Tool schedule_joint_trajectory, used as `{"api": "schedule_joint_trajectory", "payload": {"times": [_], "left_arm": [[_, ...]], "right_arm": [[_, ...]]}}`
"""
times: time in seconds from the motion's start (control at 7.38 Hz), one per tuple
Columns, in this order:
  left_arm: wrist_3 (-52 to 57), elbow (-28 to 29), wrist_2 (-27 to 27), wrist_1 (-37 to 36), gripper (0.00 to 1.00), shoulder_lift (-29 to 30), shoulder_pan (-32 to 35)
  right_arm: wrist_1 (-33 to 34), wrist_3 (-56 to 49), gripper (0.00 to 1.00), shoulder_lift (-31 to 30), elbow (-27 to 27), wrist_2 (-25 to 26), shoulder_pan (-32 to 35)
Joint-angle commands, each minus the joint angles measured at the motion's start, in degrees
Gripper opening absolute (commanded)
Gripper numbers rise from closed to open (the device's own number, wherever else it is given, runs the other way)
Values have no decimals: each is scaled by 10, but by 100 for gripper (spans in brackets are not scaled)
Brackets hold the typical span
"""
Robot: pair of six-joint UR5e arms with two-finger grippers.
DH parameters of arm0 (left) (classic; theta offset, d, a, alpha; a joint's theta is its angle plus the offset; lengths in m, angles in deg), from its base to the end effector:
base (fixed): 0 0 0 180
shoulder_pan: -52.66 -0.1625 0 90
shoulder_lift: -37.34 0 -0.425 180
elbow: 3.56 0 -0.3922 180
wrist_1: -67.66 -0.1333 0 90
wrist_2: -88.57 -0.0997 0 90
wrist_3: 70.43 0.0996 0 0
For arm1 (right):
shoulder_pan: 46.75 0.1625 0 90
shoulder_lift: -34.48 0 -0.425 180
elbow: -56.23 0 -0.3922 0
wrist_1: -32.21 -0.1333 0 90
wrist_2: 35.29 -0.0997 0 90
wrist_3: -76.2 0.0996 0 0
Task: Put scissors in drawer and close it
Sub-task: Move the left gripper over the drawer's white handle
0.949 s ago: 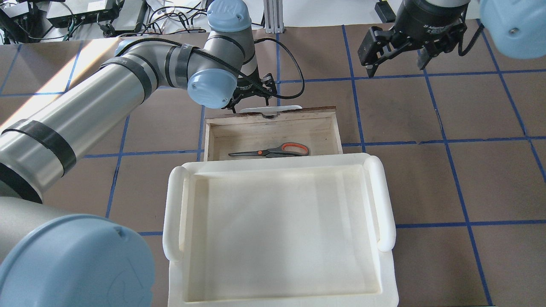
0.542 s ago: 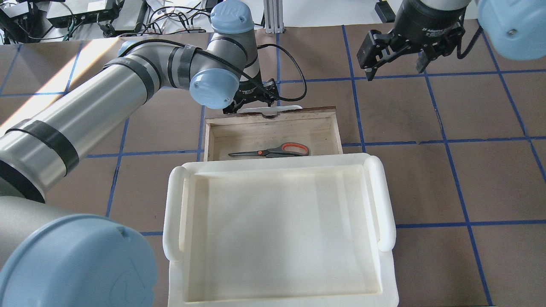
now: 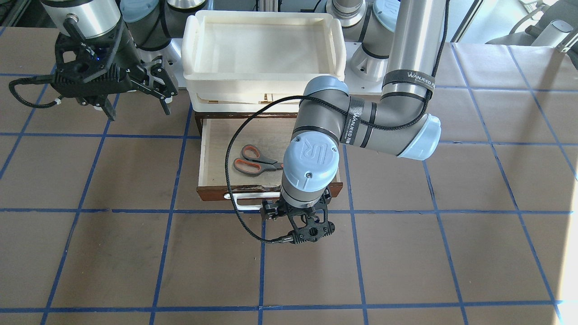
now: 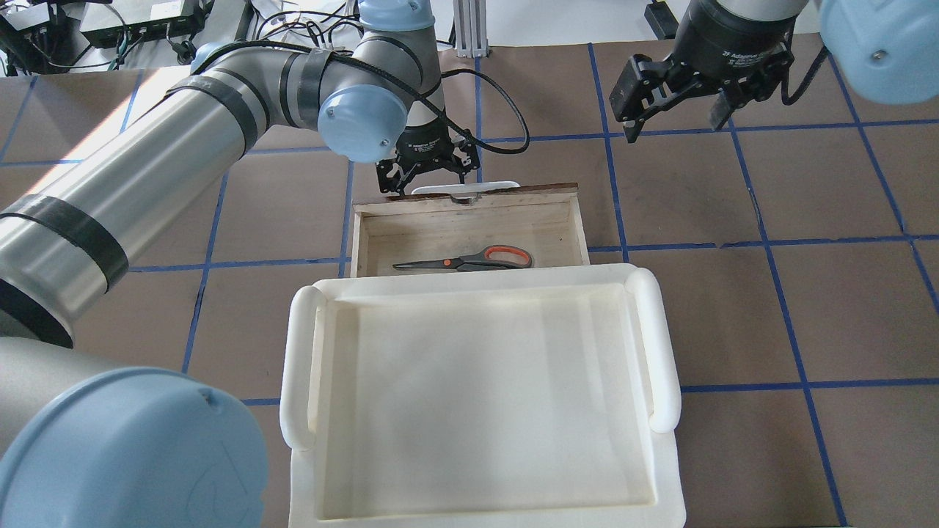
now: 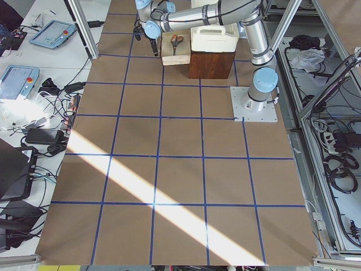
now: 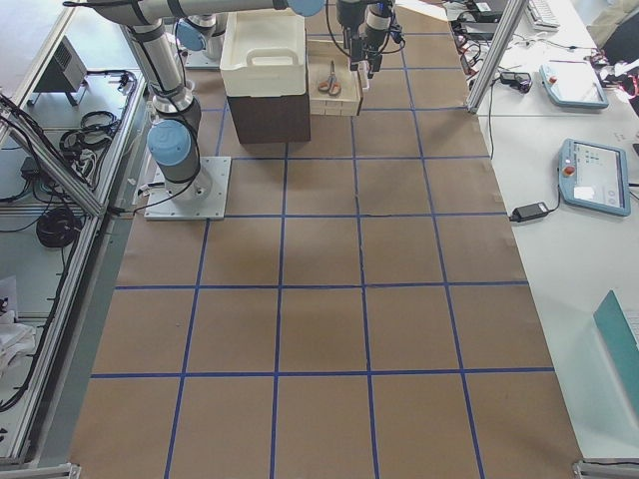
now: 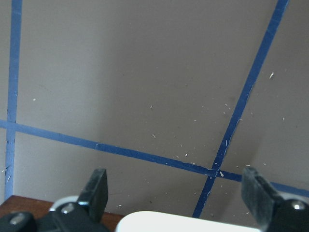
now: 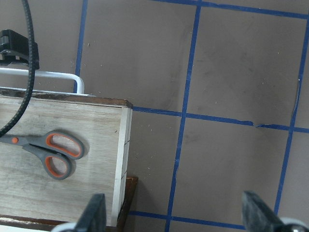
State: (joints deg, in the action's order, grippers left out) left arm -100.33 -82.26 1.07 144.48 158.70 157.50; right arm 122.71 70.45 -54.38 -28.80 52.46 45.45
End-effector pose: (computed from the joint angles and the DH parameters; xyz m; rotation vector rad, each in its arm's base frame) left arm -0.3064 -0.6188 0.2802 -0.4142 3.1023 0.2000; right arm 0.1566 -0.5011 0.5219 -0.2174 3.0948 -0.1191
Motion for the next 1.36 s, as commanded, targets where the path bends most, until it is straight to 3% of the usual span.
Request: {"api": "schedule_joint_trajectory", "payload": {"times": [0.0, 1.22], "left_arm": [[-1, 2, 3, 38, 100, -15, 0], [-1, 1, 2, 148, 100, -35, 4]], "right_arm": [[-1, -1, 100, 0, 0, 0, 0], [0, 4, 100, 0, -1, -3, 0]]}}
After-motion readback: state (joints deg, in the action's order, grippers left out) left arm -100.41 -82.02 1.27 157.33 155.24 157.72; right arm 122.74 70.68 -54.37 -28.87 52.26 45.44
